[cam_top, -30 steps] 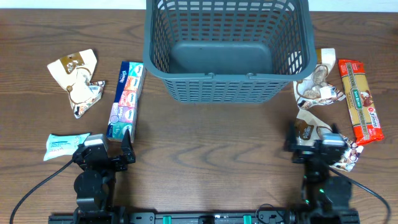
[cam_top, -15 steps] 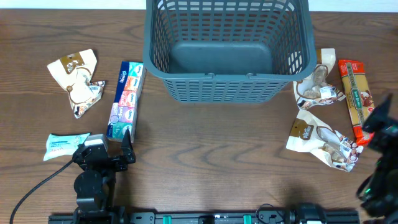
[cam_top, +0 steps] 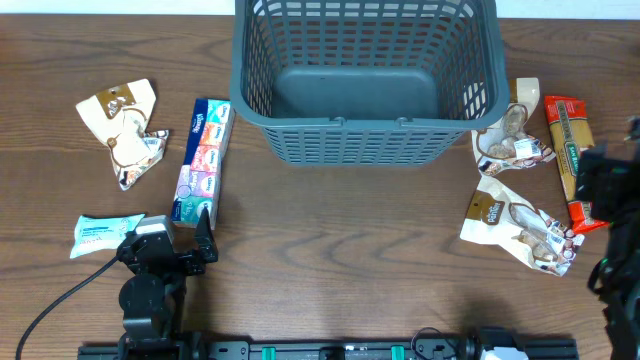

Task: Pack container
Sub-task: 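Reach the right gripper to the upper PaniRee pouch on the right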

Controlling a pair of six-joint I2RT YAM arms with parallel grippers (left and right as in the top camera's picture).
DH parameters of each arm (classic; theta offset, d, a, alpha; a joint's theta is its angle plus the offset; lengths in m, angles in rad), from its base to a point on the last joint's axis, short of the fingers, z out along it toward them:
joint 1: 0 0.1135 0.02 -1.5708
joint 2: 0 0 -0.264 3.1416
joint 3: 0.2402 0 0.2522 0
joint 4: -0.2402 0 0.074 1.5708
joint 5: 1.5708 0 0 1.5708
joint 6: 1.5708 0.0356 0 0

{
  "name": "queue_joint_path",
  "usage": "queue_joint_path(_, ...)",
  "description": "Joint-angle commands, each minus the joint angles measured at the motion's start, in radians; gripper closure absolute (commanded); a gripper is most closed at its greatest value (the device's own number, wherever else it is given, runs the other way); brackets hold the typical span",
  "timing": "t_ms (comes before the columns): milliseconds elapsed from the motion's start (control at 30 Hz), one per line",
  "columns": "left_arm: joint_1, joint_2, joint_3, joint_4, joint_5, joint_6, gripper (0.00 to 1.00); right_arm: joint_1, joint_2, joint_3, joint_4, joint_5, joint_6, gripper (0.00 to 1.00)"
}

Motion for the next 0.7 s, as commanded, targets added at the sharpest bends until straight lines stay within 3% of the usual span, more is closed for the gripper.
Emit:
queue_joint_path(0,0.006,-0.006,-0.02,-0.013,0.0,0.006,0.01,-0.09,0.11,0.076,0.006,-0.111,-0.112,0.01)
queue_joint_path(100,0.006,-0.006,-0.02,-0.013,0.0,0.006,0.01,-0.201,0.269,0.167,-0.025,-0.198,-0.232,0.01)
queue_joint_path(433,0.006,-0.006,-0.02,-0.013,0.0,0.006,0.02,-0.48,0.646,0.31,-0.005,-0.784,-0.19,0.01)
queue_joint_path(667,0.006,-0.006,-0.02,-0.013,-0.001,0.006,0.02,-0.529,0.755,0.31,-0.035,-0.901,-0.228,0.01)
